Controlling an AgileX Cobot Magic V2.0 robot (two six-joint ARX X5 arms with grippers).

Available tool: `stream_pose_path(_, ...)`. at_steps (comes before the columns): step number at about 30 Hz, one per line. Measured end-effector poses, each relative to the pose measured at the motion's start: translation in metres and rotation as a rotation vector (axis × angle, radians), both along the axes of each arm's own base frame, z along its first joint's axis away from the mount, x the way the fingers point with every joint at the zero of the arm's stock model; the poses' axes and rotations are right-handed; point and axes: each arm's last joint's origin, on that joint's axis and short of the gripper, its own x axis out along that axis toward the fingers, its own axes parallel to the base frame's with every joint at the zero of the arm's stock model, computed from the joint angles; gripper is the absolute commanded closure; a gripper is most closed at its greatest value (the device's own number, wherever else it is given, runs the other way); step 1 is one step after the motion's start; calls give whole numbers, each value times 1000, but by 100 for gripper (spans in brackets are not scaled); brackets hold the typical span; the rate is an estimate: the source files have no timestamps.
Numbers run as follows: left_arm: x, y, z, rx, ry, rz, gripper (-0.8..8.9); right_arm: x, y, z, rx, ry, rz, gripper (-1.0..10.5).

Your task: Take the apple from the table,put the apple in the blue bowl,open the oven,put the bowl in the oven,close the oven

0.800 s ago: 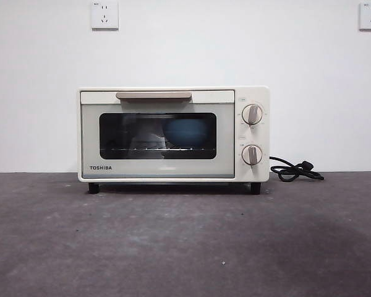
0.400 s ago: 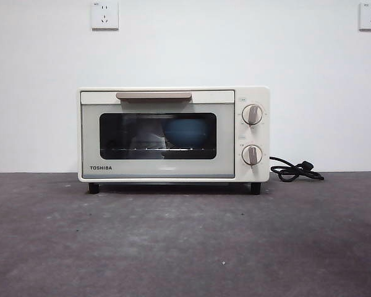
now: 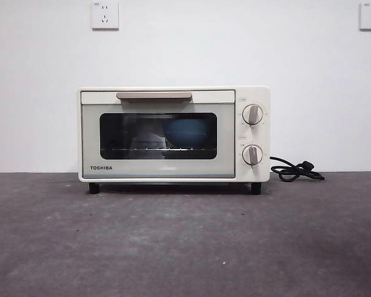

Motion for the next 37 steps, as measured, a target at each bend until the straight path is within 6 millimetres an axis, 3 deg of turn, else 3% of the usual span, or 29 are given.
stream_pose_path(37, 0, 0, 0, 0, 0, 0, 817, 0, 0, 0, 5, -3, 16, 946)
